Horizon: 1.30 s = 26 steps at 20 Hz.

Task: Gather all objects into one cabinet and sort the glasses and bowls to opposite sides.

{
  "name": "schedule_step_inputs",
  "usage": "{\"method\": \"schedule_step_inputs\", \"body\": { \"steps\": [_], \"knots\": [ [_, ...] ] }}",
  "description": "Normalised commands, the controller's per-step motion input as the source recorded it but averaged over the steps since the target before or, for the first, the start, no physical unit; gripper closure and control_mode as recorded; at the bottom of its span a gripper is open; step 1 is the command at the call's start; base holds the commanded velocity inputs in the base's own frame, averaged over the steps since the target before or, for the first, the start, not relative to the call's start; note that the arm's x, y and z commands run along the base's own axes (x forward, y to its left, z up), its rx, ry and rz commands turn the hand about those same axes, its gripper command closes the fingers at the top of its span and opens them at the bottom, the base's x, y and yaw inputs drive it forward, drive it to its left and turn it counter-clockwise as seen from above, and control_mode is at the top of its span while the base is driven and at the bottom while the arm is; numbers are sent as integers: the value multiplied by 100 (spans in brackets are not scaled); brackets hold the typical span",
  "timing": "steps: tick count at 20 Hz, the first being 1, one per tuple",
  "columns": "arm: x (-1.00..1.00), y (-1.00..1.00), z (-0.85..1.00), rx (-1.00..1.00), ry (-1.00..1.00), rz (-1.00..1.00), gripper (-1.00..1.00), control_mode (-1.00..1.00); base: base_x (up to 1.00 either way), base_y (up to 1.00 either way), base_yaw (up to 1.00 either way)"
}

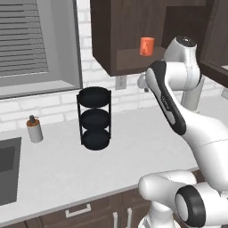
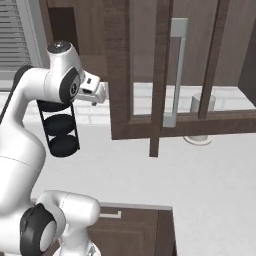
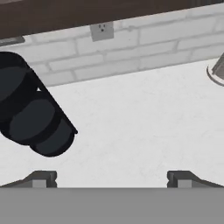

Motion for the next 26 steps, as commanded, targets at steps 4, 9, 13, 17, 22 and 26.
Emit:
{"method": "schedule_step_inputs", "body": {
  "steps": [4,9,13,17,22,26],
  "knots": [
    [14,0,48,0,-15,-8,-100,-100,0,0,0],
    [9,0,40,0,-15,-9,-100,-100,0,0,0],
    [0,0,32,0,-20,-4,-100,-100,0,0,0],
    [0,0,31,0,-19,-5,-100,-100,0,0,0],
    [5,-1,28,0,-17,-5,-100,-100,0,0,0],
    [13,-7,28,0,-17,-4,-100,-100,0,0,0]
  ]
}}
